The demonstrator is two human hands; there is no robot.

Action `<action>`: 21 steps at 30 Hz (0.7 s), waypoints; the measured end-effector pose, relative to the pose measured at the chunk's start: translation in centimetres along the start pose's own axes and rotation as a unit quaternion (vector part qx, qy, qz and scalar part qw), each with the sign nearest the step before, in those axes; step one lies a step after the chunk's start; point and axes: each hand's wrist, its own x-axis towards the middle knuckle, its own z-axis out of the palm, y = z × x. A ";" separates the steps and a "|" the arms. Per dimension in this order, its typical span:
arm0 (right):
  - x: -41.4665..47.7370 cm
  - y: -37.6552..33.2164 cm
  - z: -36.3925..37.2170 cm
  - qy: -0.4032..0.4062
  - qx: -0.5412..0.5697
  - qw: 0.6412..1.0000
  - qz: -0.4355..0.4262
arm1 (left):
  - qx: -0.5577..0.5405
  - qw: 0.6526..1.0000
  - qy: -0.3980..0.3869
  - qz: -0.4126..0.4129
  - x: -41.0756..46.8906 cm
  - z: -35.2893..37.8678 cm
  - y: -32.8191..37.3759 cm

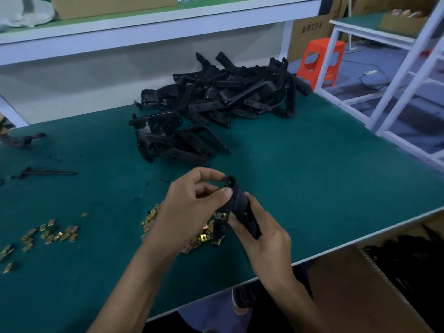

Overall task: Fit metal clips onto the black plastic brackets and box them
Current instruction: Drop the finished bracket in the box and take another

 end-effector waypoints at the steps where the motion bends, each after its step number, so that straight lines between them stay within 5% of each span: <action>1: -0.2 -0.1 -0.4 -0.002 0.027 0.999 0.018 | 0.003 1.000 -0.001 0.007 -0.1 0.5 0.3; 8: -6.5 3.7 -7.7 0.089 0.084 0.978 0.171 | -0.036 0.996 -0.073 0.036 -0.4 5.7 -1.3; 14: -12.8 8.5 -16.6 0.246 0.089 0.915 0.307 | -0.076 0.982 -0.166 0.041 0.1 9.1 -4.5; 21: -8.7 14.4 -28.3 0.415 0.173 0.806 0.385 | -0.018 0.983 -0.179 0.035 0.0 9.3 -5.2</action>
